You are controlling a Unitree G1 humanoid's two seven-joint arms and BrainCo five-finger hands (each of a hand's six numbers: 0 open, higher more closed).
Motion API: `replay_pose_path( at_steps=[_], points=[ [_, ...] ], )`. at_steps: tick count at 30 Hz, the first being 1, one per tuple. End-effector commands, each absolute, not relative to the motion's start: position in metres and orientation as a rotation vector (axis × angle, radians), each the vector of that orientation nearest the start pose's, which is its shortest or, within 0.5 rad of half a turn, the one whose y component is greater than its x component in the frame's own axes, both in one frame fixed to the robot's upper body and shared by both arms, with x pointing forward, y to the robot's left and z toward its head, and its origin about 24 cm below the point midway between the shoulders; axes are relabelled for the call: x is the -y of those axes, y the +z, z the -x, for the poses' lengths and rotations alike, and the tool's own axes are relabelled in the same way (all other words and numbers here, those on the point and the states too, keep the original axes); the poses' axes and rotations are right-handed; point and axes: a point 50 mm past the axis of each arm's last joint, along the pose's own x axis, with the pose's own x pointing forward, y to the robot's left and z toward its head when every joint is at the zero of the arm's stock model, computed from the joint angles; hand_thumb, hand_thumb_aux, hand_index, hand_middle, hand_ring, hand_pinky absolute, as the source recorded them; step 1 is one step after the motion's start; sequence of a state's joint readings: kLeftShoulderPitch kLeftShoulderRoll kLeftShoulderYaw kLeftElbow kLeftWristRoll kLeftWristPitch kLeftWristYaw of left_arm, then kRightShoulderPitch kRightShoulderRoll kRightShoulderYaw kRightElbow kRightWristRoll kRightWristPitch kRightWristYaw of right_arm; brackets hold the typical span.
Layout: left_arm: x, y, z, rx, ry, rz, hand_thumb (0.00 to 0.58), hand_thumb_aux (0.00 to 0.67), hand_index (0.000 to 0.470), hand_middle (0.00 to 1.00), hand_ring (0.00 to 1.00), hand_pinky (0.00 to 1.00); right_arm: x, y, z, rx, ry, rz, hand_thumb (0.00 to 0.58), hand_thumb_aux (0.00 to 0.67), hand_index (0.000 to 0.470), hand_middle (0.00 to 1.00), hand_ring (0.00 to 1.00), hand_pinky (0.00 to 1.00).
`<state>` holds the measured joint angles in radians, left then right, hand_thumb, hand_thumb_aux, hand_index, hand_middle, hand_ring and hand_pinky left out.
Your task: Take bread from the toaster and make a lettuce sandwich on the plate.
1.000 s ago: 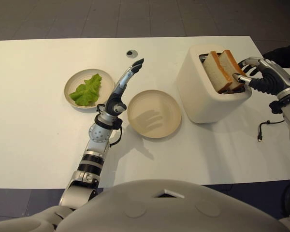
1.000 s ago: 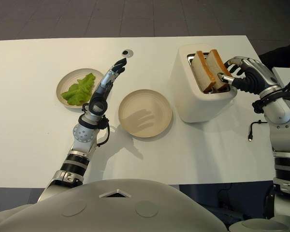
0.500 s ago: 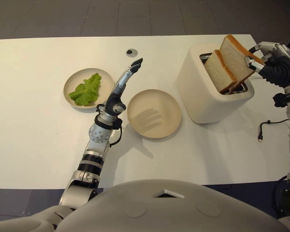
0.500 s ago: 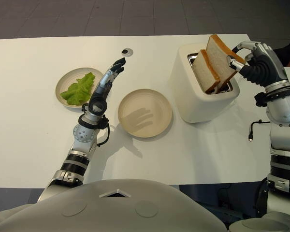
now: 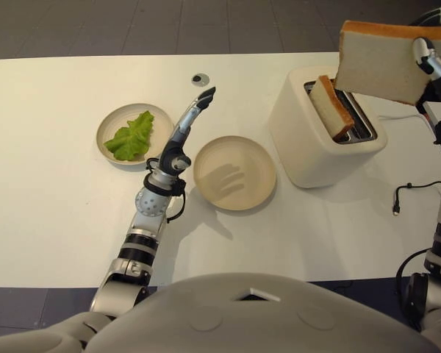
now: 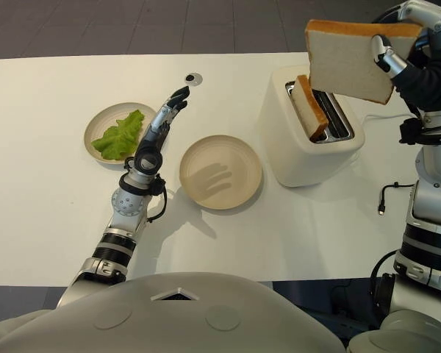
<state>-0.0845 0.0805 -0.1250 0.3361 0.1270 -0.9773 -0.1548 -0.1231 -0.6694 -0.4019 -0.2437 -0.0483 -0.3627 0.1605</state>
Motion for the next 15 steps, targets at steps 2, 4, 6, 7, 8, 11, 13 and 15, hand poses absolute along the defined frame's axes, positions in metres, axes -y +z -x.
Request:
replay_pose_path(
  at_steps=[2, 4, 6, 7, 8, 11, 13, 15],
  points=[
    [-0.156, 0.082, -0.255, 0.683, -0.188, -0.514, 0.000, 0.000, 0.000, 0.00, 0.00, 0.00, 0.243, 0.237, -0.225, 0.833, 0.078, 0.609, 0.580, 0.670, 0.470, 1.00, 1.00, 1.00],
    [-0.183, 0.087, -0.265, 0.614, -0.064, -0.701, 0.000, 0.000, 0.000, 0.00, 0.00, 0.00, 0.223, 0.224, -0.227, 0.800, 0.189, 0.472, 0.580, 0.670, 0.470, 1.00, 1.00, 1.00],
    [-0.209, 0.085, -0.274, 0.505, 0.034, -0.911, 0.000, 0.000, 0.000, 0.00, 0.00, 0.00, 0.201, 0.200, -0.232, 0.722, 0.288, 0.366, 0.580, 0.670, 0.470, 1.00, 1.00, 1.00],
    [-0.220, 0.081, -0.277, 0.447, 0.059, -1.012, 0.000, 0.000, 0.000, 0.00, 0.00, 0.00, 0.190, 0.185, -0.235, 0.667, 0.329, 0.316, 0.580, 0.670, 0.470, 1.00, 1.00, 1.00],
    [-0.231, 0.075, -0.279, 0.377, 0.072, -1.095, 0.000, 0.000, 0.000, 0.00, 0.00, 0.00, 0.179, 0.167, -0.239, 0.602, 0.362, 0.276, 0.580, 0.670, 0.470, 1.00, 1.00, 1.00],
    [-0.256, 0.052, -0.281, 0.174, 0.066, -1.278, 0.000, 0.000, 0.000, 0.00, 0.00, 0.00, 0.153, 0.102, -0.250, 0.368, 0.420, 0.199, 0.580, 0.670, 0.470, 1.00, 1.00, 1.00],
    [-0.263, 0.041, -0.281, 0.086, 0.040, -1.336, 0.000, 0.000, 0.000, 0.00, 0.00, 0.00, 0.145, 0.070, -0.249, 0.261, 0.429, 0.200, 0.580, 0.670, 0.470, 1.00, 1.00, 1.00],
    [-0.266, 0.034, -0.280, 0.019, 0.009, -1.370, 0.000, 0.000, 0.000, 0.00, 0.00, 0.00, 0.139, 0.052, -0.243, 0.201, 0.439, 0.216, 0.580, 0.670, 0.470, 1.00, 1.00, 1.00]
  ],
)
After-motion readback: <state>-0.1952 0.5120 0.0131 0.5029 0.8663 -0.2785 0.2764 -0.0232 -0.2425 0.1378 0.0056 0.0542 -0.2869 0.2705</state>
